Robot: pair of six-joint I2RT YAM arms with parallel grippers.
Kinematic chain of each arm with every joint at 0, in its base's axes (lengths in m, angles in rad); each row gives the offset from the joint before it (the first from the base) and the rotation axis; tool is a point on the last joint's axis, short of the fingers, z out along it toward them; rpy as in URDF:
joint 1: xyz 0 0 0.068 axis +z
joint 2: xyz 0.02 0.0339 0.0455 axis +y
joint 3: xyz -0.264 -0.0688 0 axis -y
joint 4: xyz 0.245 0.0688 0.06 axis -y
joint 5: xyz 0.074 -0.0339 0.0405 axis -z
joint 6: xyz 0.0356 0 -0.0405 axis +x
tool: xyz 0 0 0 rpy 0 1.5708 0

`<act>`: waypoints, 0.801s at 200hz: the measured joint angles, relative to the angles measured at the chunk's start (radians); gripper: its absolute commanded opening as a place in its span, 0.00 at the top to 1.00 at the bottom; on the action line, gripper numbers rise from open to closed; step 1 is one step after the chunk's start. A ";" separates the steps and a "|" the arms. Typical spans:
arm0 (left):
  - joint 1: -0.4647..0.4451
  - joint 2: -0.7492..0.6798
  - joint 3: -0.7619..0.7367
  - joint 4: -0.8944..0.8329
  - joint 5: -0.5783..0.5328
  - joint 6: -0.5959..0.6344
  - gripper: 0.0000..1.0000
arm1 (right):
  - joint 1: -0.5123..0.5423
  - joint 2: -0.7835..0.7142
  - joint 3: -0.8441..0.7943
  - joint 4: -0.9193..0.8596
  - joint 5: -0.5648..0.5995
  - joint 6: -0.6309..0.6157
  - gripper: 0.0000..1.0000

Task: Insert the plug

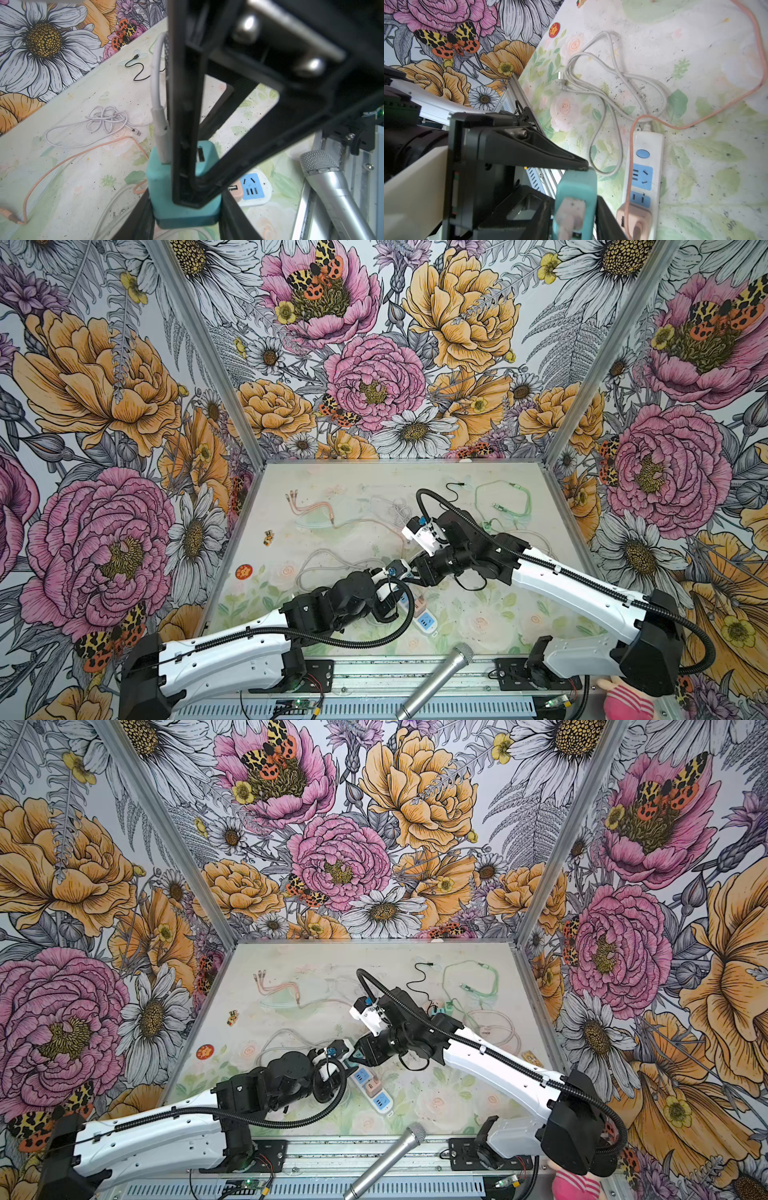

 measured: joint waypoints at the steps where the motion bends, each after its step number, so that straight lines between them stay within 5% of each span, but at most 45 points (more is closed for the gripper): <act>1: 0.000 0.001 0.000 -0.001 0.000 0.001 0.88 | 0.000 0.001 0.001 -0.002 0.000 -0.002 0.69; 58: 0.001 0.044 0.015 -0.035 0.020 0.063 0.90 | -0.001 0.060 0.059 -0.129 0.013 -0.043 0.86; 69: 0.003 0.044 0.015 -0.030 0.019 0.064 0.72 | -0.001 0.064 0.068 -0.140 0.016 -0.048 1.00; 79: 0.008 0.046 0.015 -0.024 0.019 0.064 0.51 | -0.001 0.065 0.075 -0.147 0.022 -0.055 1.00; 160: 0.069 -0.089 0.015 -0.081 0.019 -0.030 0.37 | 0.009 0.170 0.270 -0.333 0.165 -0.191 1.00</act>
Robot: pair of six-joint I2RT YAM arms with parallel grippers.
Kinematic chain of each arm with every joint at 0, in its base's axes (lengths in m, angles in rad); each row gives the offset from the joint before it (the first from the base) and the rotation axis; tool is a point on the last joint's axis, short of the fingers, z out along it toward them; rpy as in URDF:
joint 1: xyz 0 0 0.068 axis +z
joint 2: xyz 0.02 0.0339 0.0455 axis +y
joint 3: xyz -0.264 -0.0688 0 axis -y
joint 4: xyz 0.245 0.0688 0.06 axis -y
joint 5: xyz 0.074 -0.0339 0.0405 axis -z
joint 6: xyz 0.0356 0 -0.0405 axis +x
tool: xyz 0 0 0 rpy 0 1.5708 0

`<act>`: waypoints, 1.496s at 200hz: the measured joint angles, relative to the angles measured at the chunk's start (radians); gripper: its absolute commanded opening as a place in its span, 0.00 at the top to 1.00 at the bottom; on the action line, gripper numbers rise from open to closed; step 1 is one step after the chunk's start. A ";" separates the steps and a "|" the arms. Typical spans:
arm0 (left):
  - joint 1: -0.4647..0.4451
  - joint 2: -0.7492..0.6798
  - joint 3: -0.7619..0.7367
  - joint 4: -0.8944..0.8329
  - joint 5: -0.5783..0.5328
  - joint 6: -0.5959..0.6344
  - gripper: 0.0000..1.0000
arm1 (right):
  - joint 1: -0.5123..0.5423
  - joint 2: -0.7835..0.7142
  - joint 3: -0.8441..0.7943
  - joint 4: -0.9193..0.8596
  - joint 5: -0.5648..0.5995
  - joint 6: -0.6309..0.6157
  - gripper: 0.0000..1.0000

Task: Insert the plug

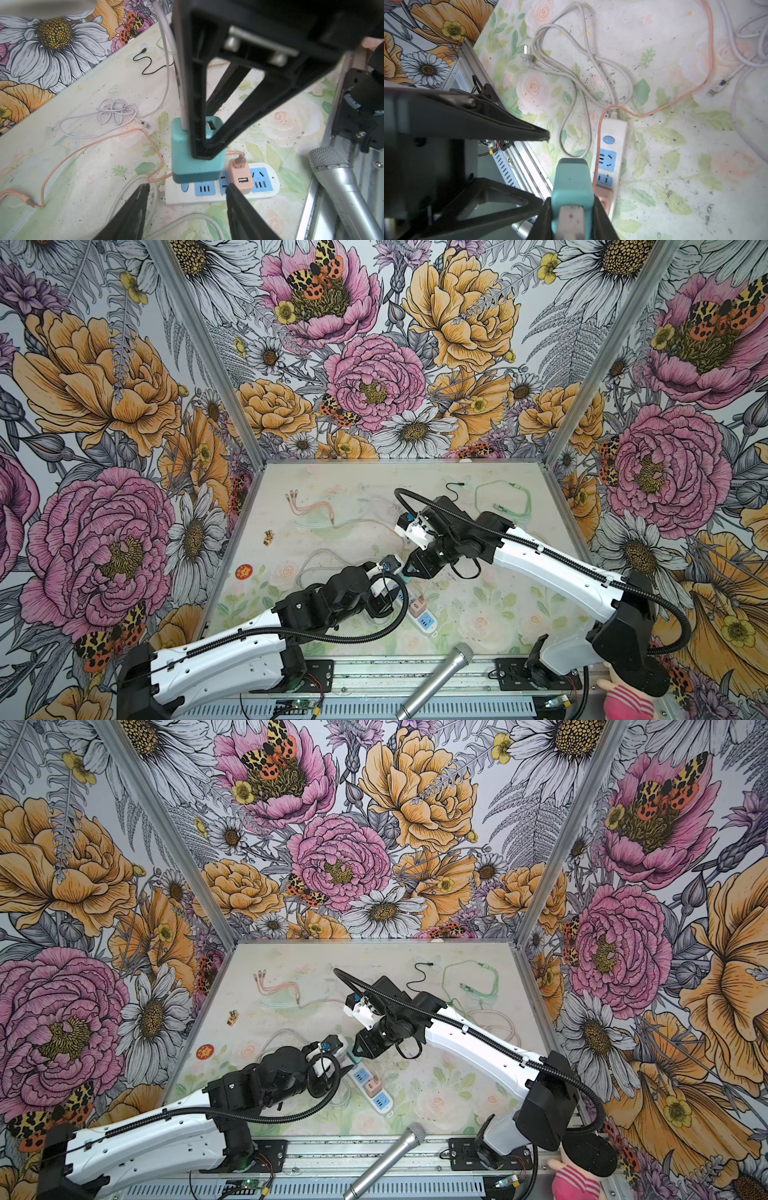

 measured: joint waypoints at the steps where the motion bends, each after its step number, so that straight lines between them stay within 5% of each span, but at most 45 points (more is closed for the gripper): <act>1: 0.001 -0.003 0.000 -0.001 0.000 -0.002 0.37 | 0.001 0.002 0.002 -0.002 0.003 -0.001 1.00; 27: 0.044 -0.085 0.000 -0.015 -0.028 -0.085 0.41 | 0.020 0.040 0.022 -0.035 0.057 -0.010 1.00; 48: 0.175 -0.112 0.000 -0.014 -0.047 -0.196 0.42 | 0.052 0.059 0.030 -0.047 0.101 -0.008 1.00; 70: 0.311 -0.091 -0.002 -0.014 -0.061 -0.307 0.42 | 0.099 0.079 0.045 -0.054 0.138 -0.002 1.00; 128: 0.497 -0.027 -0.063 -0.016 -0.038 -0.483 0.43 | 0.136 0.104 0.088 -0.067 0.203 0.002 1.00; 299: 0.563 -0.031 -0.074 -0.055 0.035 -0.556 0.45 | 0.233 0.210 0.129 -0.072 0.252 0.002 1.00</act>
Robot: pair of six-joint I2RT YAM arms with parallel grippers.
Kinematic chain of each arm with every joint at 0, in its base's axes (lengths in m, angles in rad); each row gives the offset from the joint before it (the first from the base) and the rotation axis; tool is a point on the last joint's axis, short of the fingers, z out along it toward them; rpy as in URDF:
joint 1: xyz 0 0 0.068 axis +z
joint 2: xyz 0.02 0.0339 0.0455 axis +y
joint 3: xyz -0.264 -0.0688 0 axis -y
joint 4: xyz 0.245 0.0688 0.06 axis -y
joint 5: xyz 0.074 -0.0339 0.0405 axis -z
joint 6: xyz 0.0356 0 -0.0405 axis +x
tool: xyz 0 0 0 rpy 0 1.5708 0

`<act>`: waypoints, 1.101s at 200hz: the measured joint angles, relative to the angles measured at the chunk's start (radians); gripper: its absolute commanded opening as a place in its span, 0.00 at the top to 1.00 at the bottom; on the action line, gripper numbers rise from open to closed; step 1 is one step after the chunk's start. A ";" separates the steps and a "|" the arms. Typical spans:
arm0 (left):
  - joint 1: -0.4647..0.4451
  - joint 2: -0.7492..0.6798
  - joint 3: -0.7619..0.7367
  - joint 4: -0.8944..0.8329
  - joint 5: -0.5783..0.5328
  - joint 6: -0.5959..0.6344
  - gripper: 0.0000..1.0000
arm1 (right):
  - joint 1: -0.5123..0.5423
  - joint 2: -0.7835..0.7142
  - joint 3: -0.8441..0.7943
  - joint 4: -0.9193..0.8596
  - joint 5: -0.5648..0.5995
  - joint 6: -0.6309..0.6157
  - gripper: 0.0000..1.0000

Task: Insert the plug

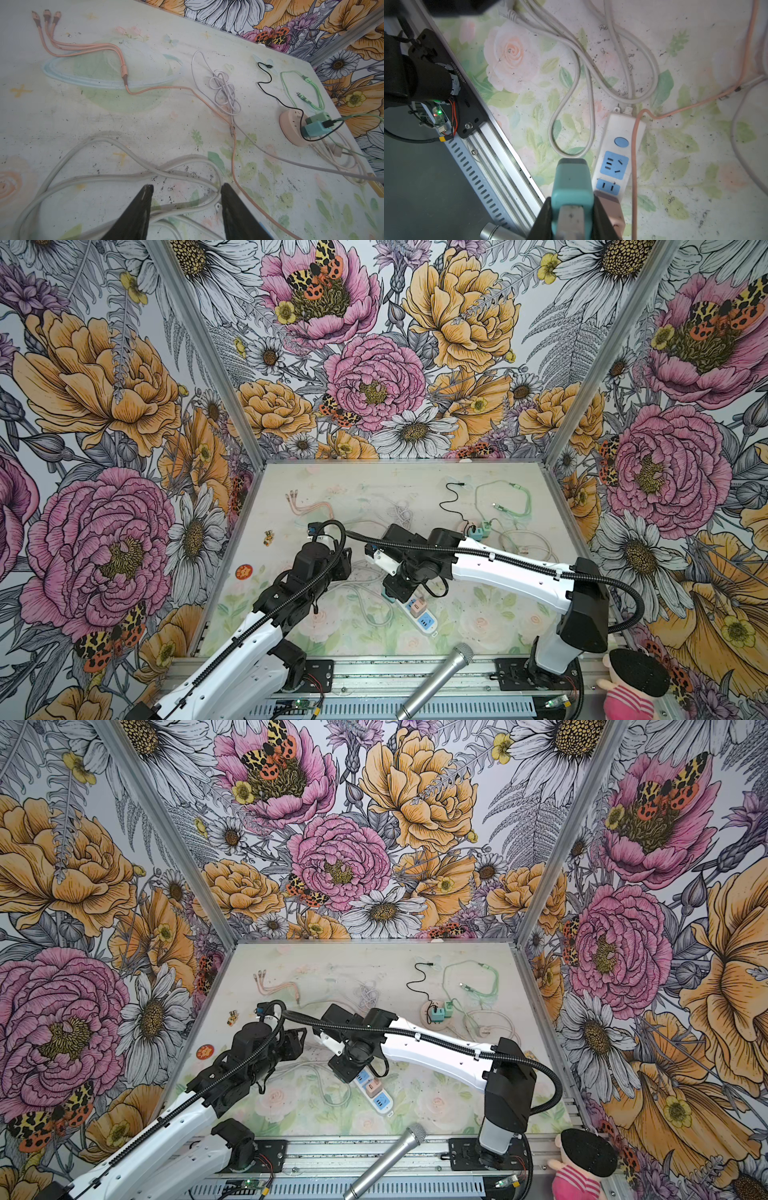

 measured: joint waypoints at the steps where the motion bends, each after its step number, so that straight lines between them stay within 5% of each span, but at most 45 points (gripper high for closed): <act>1: 0.001 -0.001 0.000 0.000 0.000 -0.001 0.45 | 0.000 0.002 0.000 0.000 0.002 0.000 1.00; 220: 0.076 0.003 -0.024 -0.013 0.079 -0.010 0.45 | -0.027 0.076 -0.102 0.061 0.111 0.114 1.00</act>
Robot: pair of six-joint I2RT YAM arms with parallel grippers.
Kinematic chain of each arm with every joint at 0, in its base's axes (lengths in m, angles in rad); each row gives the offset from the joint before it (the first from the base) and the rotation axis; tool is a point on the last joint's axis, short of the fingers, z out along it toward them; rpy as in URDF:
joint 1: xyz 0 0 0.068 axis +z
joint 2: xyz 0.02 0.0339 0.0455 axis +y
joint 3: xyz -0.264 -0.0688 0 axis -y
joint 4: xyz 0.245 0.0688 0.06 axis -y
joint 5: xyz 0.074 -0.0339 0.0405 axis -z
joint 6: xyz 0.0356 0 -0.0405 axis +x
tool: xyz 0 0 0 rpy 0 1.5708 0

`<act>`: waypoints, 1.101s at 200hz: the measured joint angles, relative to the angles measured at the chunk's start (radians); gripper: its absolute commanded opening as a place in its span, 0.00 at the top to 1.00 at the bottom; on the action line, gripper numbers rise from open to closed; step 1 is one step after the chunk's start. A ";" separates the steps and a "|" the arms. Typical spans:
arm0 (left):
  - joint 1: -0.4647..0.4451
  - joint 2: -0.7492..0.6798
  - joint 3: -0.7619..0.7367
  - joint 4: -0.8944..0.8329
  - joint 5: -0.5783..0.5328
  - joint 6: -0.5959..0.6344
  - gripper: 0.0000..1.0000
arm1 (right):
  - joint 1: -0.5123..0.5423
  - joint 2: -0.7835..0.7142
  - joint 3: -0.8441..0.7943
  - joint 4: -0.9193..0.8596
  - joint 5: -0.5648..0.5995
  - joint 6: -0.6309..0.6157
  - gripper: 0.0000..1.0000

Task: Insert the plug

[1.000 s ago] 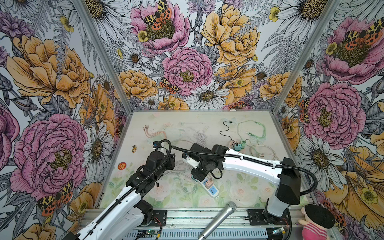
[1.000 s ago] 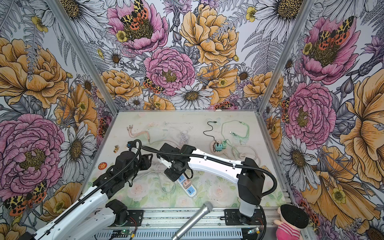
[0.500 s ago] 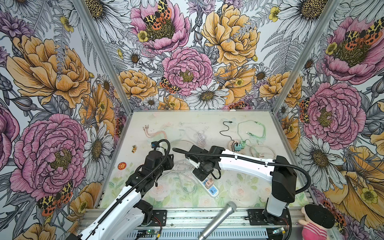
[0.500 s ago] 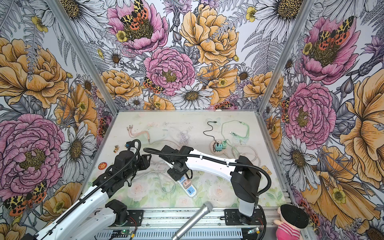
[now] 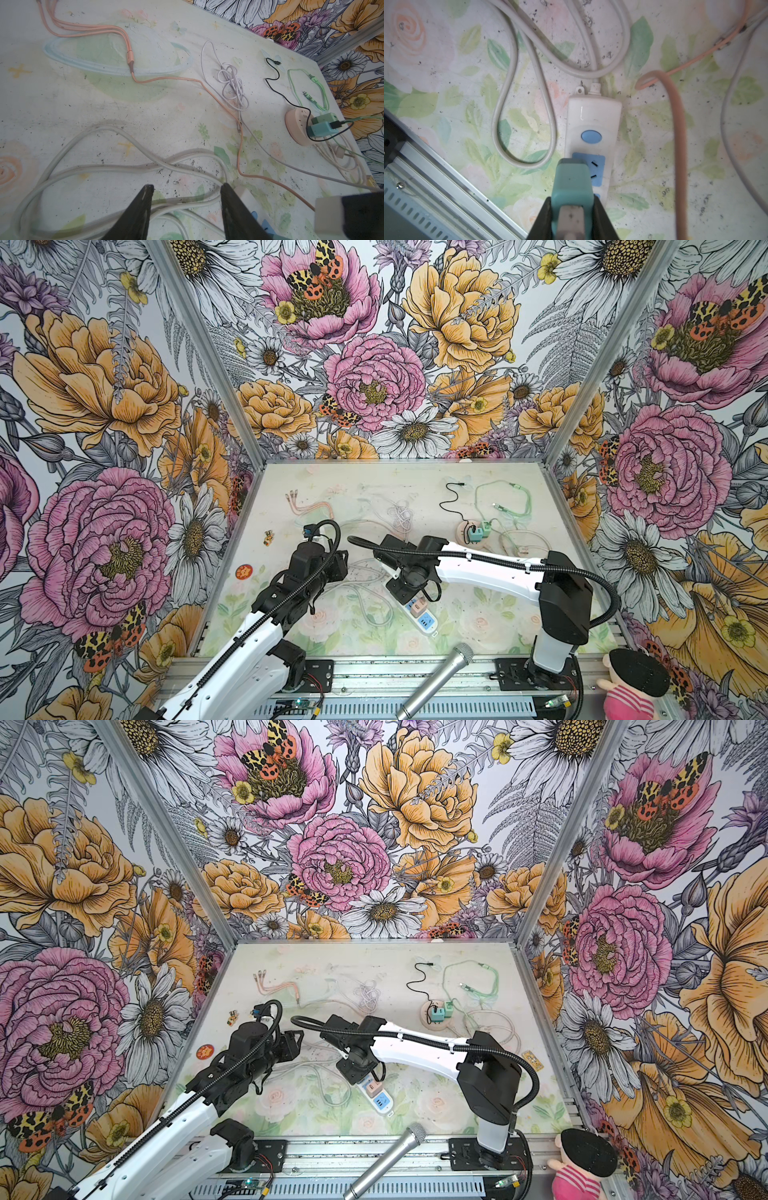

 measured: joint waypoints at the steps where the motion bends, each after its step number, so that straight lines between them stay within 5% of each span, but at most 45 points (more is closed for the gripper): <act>1: 0.000 0.000 0.000 0.000 0.000 0.000 0.45 | 0.000 0.000 0.000 0.001 0.000 0.000 1.00; 220: 0.013 0.000 -0.031 0.000 0.033 0.000 0.45 | -0.001 -0.020 -0.030 0.026 0.039 0.008 1.00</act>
